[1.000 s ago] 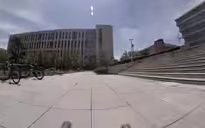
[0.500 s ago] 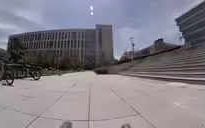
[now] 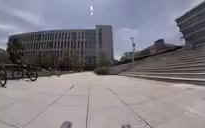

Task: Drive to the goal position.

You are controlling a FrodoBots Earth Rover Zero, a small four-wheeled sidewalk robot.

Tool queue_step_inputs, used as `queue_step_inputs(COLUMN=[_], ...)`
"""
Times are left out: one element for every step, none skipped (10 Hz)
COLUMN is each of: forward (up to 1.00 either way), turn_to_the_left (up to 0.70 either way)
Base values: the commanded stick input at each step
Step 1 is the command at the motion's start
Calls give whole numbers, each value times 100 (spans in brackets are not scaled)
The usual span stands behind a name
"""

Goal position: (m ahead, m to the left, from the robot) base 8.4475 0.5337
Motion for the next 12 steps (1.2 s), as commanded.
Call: queue_step_inputs(forward=[70, 70, 70, 70, 70, 70, 70, 70, 70, 70, 70, 70], turn_to_the_left=[0, 0, 0, 0, 0, 0, 0, 0, 0, 0, 0, 0])
